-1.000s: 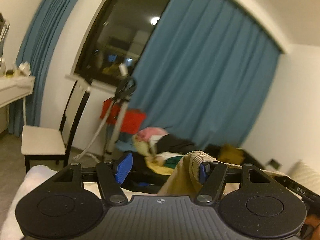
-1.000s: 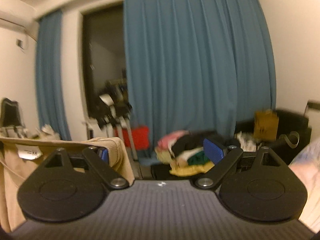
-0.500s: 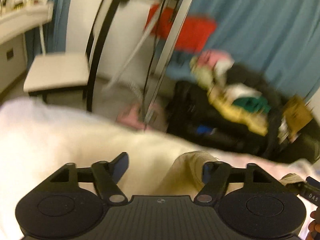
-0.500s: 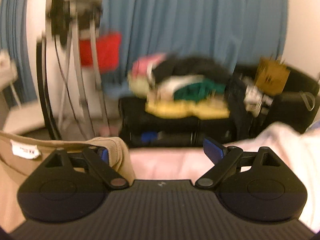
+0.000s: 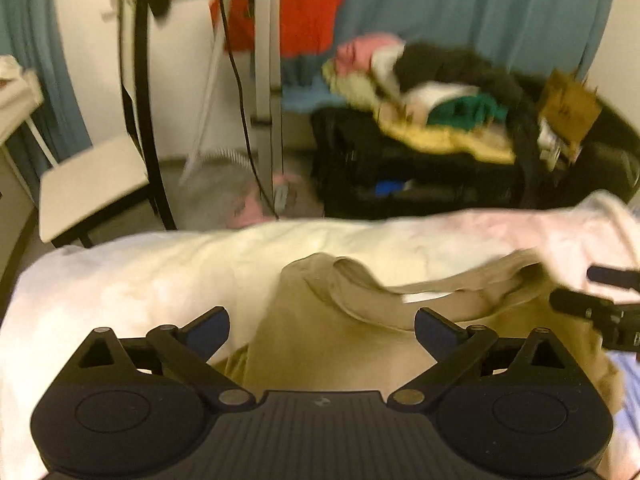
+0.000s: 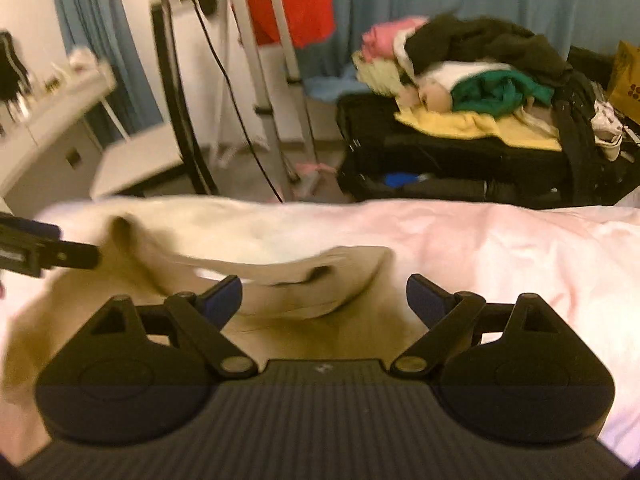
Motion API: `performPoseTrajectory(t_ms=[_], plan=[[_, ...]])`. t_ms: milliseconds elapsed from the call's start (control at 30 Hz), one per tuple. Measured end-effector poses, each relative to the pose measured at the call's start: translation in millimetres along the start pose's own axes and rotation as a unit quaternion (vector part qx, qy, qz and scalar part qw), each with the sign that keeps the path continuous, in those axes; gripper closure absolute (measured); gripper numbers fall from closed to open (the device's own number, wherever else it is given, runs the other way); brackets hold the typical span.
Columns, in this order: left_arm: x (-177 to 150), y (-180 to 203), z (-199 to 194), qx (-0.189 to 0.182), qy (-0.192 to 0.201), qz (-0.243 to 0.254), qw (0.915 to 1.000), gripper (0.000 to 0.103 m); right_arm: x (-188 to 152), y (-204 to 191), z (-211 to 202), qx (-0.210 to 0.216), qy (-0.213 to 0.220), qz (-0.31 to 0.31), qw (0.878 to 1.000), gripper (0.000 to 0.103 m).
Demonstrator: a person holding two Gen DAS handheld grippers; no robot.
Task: Fold clothes
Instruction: 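Lower the T-shirt flat onto the bed with both grippers and release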
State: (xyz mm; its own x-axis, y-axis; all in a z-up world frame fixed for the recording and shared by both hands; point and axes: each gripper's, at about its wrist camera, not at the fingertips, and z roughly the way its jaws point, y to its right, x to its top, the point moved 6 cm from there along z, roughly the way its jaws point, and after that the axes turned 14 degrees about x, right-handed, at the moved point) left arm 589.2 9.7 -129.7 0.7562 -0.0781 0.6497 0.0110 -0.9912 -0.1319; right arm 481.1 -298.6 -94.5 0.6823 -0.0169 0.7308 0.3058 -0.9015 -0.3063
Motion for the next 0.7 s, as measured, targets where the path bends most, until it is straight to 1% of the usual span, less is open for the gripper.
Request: performPoseTrajectory(t_ms=[33, 100, 200, 333, 433, 467, 533, 633, 667, 700], plan=[[-5.9, -1.1, -28.3, -0.002, 0.017, -0.009, 0.9998, 0.003, -3.8, -9.6, -17.1, 0.001, 0.016, -0.004, 1.000, 0.013], [-21.9, -4.0, -62.9, -0.001, 0.056, -0.031, 0.9980, 0.003, -11.5, -25.3, -46.4, 0.000, 0.044, -0.007, 0.999, 0.013], [-53.1, -8.7, -120.1, 0.005, 0.109, -0.065, 0.9919, 0.001, -29.9, -49.5, -93.2, -0.004, 0.085, -0.009, 0.996, 0.013], [-107.9, -17.2, -183.5, -0.004, 0.141, -0.097, 0.9852, 0.001, -65.9, -89.3, -153.4, -0.003, 0.133, -0.002, 0.991, 0.012], [-157.7, -27.0, -220.1, -0.014, 0.143, -0.111, 0.9833, 0.001, -99.8, -121.3, -198.7, -0.001, 0.161, 0.003, 0.987, 0.013], [-174.3, -30.8, -226.8, -0.018, 0.139, -0.117, 0.9833, 0.001, -111.8, -129.5, -211.5, 0.000, 0.170, 0.006, 0.985, 0.013], [-204.4, -38.9, -232.1, -0.026, 0.127, -0.129, 0.9831, 0.001, -136.8, -140.7, -234.6, 0.002, 0.183, 0.014, 0.983, 0.013], [-243.8, -53.9, -232.1, -0.032, 0.106, -0.149, 0.9826, 0.001, -166.7, -148.3, -252.2, 0.012, 0.191, 0.022, 0.981, 0.013], [-252.7, -59.8, -230.1, -0.033, 0.097, -0.159, 0.9819, 0.001, -176.4, -149.5, -257.4, 0.016, 0.194, 0.026, 0.981, 0.013], [-257.6, -67.5, -225.8, -0.036, 0.083, -0.182, 0.9792, 0.002, -183.7, -148.4, -260.5, 0.019, 0.195, 0.032, 0.980, 0.012]])
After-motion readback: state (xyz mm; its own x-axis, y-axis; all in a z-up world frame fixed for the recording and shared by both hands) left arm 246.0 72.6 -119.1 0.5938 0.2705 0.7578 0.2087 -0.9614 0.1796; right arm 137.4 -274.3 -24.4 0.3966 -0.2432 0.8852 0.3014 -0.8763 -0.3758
